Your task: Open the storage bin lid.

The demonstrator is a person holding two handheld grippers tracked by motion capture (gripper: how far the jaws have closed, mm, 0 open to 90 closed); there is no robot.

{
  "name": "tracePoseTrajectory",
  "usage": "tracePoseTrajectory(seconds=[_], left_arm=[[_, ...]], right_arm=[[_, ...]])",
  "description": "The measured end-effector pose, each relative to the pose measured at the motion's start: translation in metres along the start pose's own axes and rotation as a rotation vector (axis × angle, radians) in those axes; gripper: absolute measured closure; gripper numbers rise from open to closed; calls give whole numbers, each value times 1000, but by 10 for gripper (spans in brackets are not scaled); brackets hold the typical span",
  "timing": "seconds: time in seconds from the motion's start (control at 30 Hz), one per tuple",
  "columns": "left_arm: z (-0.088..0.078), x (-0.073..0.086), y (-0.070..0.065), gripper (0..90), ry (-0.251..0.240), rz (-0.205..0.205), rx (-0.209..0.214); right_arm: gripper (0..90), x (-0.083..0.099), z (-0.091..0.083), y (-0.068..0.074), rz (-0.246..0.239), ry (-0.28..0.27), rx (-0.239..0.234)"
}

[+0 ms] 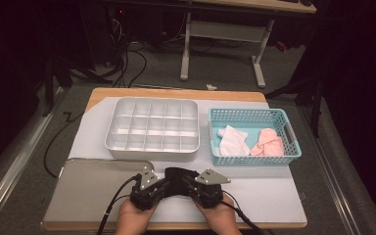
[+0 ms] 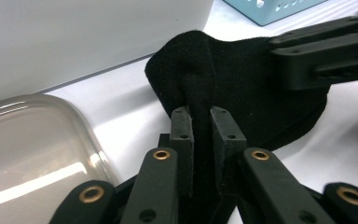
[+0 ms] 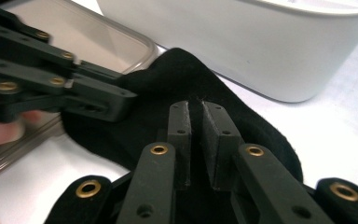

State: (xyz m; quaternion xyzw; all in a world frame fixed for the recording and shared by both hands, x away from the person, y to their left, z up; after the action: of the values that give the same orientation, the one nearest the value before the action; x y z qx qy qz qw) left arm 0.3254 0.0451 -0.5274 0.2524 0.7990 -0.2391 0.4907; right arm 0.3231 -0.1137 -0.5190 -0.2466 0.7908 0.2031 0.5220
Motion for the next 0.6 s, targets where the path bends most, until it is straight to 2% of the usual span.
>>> tracePoseTrajectory(seconds=[0.07,0.13,0.2,0.27,0.33,0.4,0.47,0.6], left_arm=[[-3,-2,2,808,-13,-12,-4],[-6,-6,3,808,-20,-24,7],[-8,-8,1,808,-27,-28,13],[-7,-10,-1,807,-34,-24,15],[-7,-11,-2,805,-38,-26,18],[-6,-12,-2,806,-38,-18,9],[-6,-12,-1,806,-35,-16,4],[-7,-12,2,806,-26,-8,-6]], right_arm=[[830,7,11,0,6,67,-3],[844,15,18,2,-7,94,-11],[855,16,20,5,-25,84,-8],[862,15,21,4,-7,87,-18],[866,15,21,3,-10,91,-22],[889,13,17,3,-26,84,-15],[899,8,9,0,-25,51,-8],[900,1,-17,-14,15,-11,38]])
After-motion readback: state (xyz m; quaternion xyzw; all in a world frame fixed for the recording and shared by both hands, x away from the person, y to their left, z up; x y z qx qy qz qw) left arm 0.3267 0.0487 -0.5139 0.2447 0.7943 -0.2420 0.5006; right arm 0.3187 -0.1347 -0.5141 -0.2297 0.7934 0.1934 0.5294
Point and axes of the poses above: each handheld gripper's, and its own axes: z roughly forward along the jaws, x roughly out of its underside, y roughly to its left, the point moved 5 cm from there along z, roughly forward along the jaws, and after that the axes turned 13 degrees about -y, right-handed, at the moved point
